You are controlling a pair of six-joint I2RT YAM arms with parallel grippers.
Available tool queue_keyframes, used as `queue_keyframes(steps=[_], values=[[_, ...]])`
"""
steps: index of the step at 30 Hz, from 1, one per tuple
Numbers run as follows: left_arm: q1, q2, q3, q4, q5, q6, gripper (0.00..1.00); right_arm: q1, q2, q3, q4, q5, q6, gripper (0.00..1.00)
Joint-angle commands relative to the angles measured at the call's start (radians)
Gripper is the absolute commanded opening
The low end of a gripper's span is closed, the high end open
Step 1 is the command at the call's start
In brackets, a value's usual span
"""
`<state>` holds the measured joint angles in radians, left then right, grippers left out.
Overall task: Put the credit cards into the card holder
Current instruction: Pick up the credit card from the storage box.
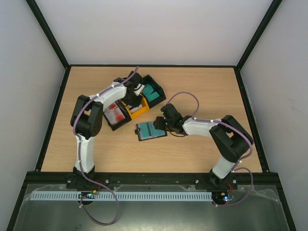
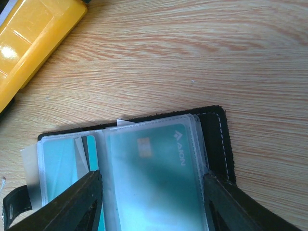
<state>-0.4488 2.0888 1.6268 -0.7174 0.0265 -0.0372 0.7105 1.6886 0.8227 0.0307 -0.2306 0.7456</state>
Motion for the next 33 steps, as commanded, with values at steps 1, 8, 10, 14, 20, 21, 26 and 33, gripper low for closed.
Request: queue_keyframes(steps=[1,8,10,14,20,21,26,33], values=[[-0.018,-0.049,-0.03,-0.061,0.045,-0.006,0.2,-0.005,0.008,0.008,0.012,0.001,0.008,0.57],[-0.03,-0.082,-0.05,-0.063,0.093,-0.002,0.21,-0.005,0.013,0.009,0.019,-0.006,0.014,0.57],[-0.036,-0.086,-0.049,-0.08,0.089,-0.013,0.23,-0.005,0.014,0.007,0.017,-0.004,0.012,0.57],[-0.047,-0.102,-0.065,-0.088,0.093,-0.025,0.24,-0.005,0.023,0.004,0.021,-0.015,0.013,0.57],[-0.05,-0.102,-0.078,-0.084,0.106,-0.025,0.24,-0.006,0.032,0.008,0.025,-0.029,0.015,0.57],[-0.05,-0.102,-0.078,-0.083,0.11,-0.027,0.24,-0.006,0.032,0.008,0.024,-0.028,0.014,0.57],[-0.052,-0.119,-0.078,-0.075,0.122,-0.034,0.26,-0.005,0.029,0.011,0.022,-0.024,0.013,0.57],[-0.051,-0.15,-0.051,-0.052,0.114,-0.04,0.41,-0.006,0.032,0.014,0.022,-0.028,0.011,0.57]])
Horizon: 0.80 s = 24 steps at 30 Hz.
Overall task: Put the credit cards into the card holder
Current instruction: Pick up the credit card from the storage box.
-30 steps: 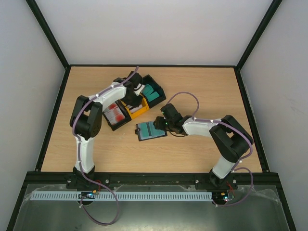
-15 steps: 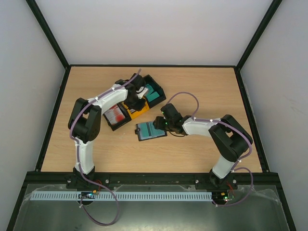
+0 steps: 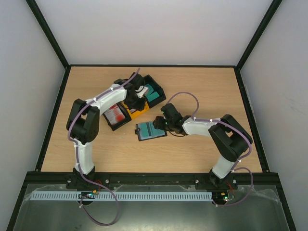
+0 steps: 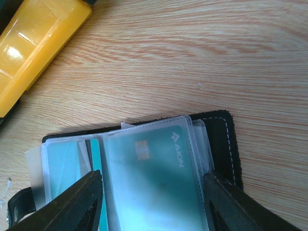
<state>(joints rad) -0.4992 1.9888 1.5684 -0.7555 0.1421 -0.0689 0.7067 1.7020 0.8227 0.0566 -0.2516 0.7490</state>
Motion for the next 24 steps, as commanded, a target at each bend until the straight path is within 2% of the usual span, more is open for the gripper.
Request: queue_keyframes(steps=[1,6,9,18,24], values=[[0.001,-0.049,0.012,-0.013,-0.012,-0.011,0.43,-0.002,0.018,0.014,-0.005,-0.005,0.009,0.57],[0.004,-0.02,0.017,-0.005,-0.086,-0.027,0.52,-0.001,0.019,0.011,-0.003,-0.003,0.008,0.57],[0.007,0.027,0.018,-0.007,-0.092,-0.022,0.53,-0.001,0.022,0.009,-0.003,-0.003,0.01,0.57],[-0.016,0.075,0.006,-0.027,-0.068,0.021,0.5,-0.001,0.019,0.004,-0.005,0.002,0.012,0.56],[-0.024,0.062,0.009,-0.039,-0.074,0.027,0.43,-0.002,0.014,0.002,-0.006,0.002,0.014,0.56]])
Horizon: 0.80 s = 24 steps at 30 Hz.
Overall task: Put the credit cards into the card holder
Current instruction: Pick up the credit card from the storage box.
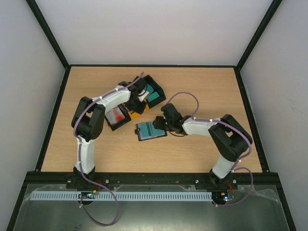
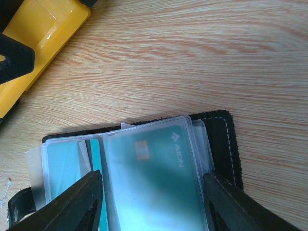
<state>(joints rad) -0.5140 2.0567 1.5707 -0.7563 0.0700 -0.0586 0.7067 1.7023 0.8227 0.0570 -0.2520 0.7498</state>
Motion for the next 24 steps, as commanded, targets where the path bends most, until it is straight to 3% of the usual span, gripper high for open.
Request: queue_keyframes(steps=[1,17,24], values=[[-0.011,-0.015,0.005,-0.038,0.001,0.017,0.43,-0.001,0.013,0.002,-0.006,0.003,0.013,0.56],[-0.018,-0.07,-0.005,-0.044,-0.033,0.016,0.34,-0.001,0.028,0.014,-0.005,-0.004,0.015,0.56],[-0.018,-0.076,-0.006,-0.048,-0.042,0.013,0.24,-0.001,0.032,0.018,-0.005,-0.004,0.014,0.57]])
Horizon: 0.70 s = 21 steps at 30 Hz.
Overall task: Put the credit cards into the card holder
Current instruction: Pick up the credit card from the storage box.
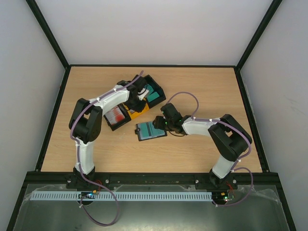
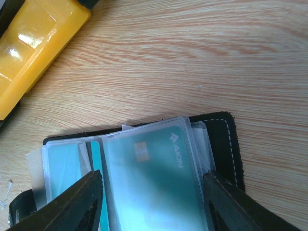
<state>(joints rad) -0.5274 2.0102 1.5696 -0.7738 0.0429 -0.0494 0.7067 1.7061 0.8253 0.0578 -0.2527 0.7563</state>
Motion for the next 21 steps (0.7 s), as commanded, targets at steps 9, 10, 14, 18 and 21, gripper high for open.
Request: queue_keyframes(steps=[9,10,14,18,21], values=[[0.0,-0.011,-0.009,-0.005,-0.014,0.0,0.34,-0.002,0.024,0.013,-0.007,-0.001,0.005,0.56],[0.0,-0.006,-0.007,-0.003,-0.009,0.002,0.34,-0.001,0.023,0.011,-0.008,0.001,0.006,0.56],[0.002,0.017,-0.007,-0.001,-0.015,-0.002,0.31,-0.001,0.021,0.01,-0.012,0.004,0.006,0.57],[0.009,0.008,-0.012,0.0,-0.017,-0.007,0.22,-0.001,0.017,0.009,-0.012,0.003,0.005,0.56],[0.013,-0.011,-0.014,0.004,-0.012,-0.007,0.14,-0.002,0.012,0.011,-0.013,0.004,0.006,0.56]])
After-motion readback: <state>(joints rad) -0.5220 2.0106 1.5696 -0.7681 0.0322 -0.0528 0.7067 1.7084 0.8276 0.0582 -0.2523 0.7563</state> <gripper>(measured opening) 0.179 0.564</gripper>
